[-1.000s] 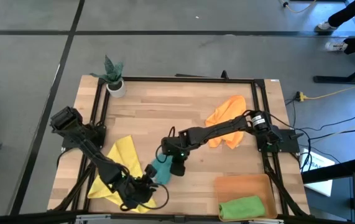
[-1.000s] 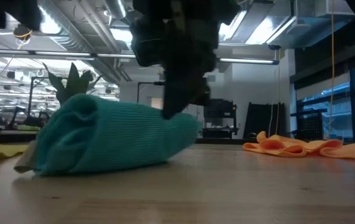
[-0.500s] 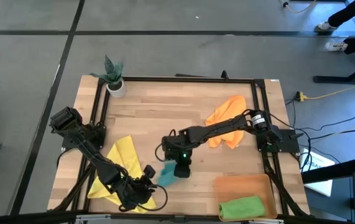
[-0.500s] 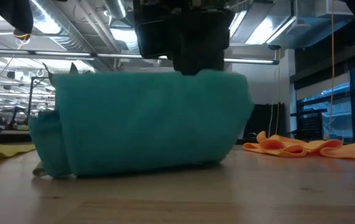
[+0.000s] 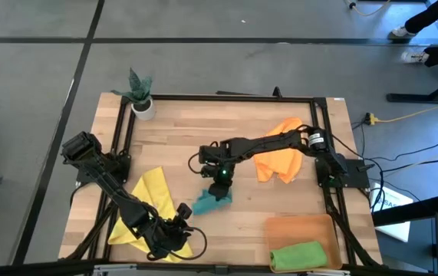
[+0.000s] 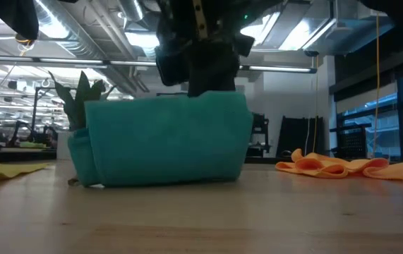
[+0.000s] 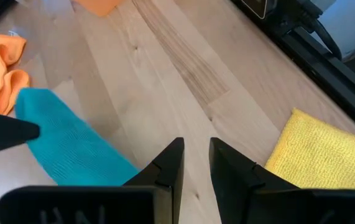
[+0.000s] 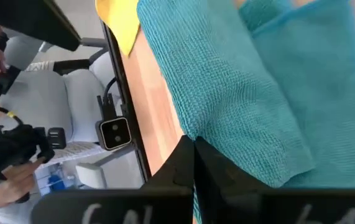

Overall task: Roll microfiber towels into tight, uniform cylinder then place into a basket
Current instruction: Roll the blue microfiber towel

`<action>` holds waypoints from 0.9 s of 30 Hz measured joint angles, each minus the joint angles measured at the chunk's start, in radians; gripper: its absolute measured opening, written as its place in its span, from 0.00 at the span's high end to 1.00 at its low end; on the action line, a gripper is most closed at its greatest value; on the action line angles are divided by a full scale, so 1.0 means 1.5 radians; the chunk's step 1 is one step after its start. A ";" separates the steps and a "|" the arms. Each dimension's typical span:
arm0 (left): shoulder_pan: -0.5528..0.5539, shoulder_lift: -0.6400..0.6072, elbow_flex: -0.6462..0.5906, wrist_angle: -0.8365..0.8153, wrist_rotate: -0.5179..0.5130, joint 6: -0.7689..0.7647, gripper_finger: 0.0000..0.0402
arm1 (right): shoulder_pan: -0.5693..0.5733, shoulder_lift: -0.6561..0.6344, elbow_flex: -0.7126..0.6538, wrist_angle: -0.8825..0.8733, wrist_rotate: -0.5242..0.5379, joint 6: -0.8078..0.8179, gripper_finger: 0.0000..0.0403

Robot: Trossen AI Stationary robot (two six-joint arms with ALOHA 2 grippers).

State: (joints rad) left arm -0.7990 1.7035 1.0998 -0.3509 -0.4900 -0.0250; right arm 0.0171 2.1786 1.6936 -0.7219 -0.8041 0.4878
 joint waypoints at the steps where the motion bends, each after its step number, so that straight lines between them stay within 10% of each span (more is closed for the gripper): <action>1: 0.000 0.000 0.000 0.000 0.000 0.000 0.83 | -0.004 0.006 0.000 -0.001 -0.005 0.000 1.00; 27: 0.014 0.000 0.000 -0.022 0.001 -0.017 0.83 | -0.130 0.058 0.000 0.010 -0.036 -0.034 1.00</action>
State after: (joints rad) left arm -0.7776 1.7035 1.0996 -0.3836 -0.4892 -0.0508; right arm -0.1783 2.2660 1.6930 -0.7063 -0.8585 0.4368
